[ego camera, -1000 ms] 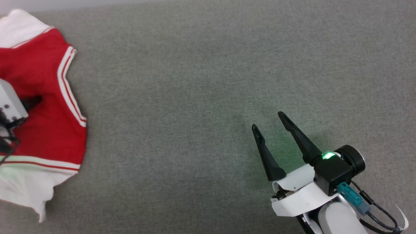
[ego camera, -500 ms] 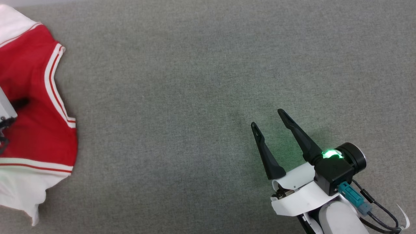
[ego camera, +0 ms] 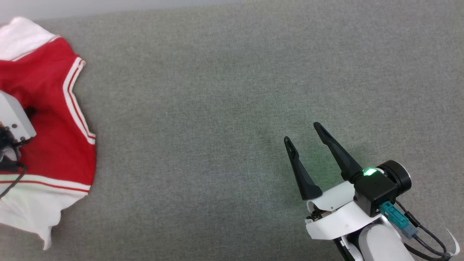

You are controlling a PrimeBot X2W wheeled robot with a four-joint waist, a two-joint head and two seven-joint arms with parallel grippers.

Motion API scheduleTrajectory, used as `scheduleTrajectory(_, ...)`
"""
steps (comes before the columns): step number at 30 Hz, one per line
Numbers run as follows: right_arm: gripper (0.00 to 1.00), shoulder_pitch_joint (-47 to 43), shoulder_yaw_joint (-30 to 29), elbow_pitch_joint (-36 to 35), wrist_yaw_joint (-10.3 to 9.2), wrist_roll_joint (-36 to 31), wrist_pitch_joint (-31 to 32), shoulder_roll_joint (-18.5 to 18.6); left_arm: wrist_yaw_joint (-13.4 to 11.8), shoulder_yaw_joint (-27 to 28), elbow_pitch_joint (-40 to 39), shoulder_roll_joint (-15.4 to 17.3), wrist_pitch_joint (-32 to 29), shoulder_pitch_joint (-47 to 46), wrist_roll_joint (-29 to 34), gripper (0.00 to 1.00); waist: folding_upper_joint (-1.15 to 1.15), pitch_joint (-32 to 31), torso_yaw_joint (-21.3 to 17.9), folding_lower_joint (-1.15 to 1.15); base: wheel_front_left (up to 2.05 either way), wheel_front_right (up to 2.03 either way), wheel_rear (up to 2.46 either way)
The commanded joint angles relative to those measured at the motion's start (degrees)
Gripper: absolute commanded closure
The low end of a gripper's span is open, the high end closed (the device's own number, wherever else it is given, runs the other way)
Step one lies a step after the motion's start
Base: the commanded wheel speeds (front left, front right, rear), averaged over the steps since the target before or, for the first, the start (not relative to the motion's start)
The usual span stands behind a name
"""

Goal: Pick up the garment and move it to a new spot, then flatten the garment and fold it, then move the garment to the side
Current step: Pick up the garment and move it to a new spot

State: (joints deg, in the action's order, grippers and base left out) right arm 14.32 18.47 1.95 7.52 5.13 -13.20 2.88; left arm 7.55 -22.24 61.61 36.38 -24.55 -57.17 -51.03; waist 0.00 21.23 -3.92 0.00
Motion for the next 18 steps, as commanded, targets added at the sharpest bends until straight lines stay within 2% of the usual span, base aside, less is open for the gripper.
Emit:
scheduleTrajectory(1, 0.00, -0.88, -0.34, 0.16, -0.06, 0.30, -0.43, 0.00, -0.12, -0.35, -0.33, 0.49, 1.01, 0.51, -0.17, 1.00, 0.00, -1.00, 0.43, 0.00, 0.00, 0.00, 0.00)
scheduleTrajectory(5, 0.00, -1.00, -0.69, 0.48, -0.06, 0.37, -0.45, 0.00, -0.12, -1.28, -1.97, 1.26, 5.42, -0.17, -1.43, 1.00, 0.00, -2.71, 0.73, 0.00, 0.00, 0.00, 0.00)
scheduleTrajectory(12, 0.00, -3.26, -2.28, 0.77, -0.06, 0.80, -0.19, 0.00, -0.11, -1.45, -5.71, 0.75, 14.93, -1.74, -4.49, 1.00, 0.00, -6.68, 1.82, 0.00, 0.00, 0.00, 0.00)
scheduleTrajectory(18, 0.00, -5.58, -4.28, 0.12, -0.06, 0.68, 0.25, 0.00, -0.11, -4.43, -9.67, 0.78, 23.55, -4.16, -2.67, 1.00, 0.00, -9.62, 2.50, 0.00, 0.00, 0.00, 0.00)
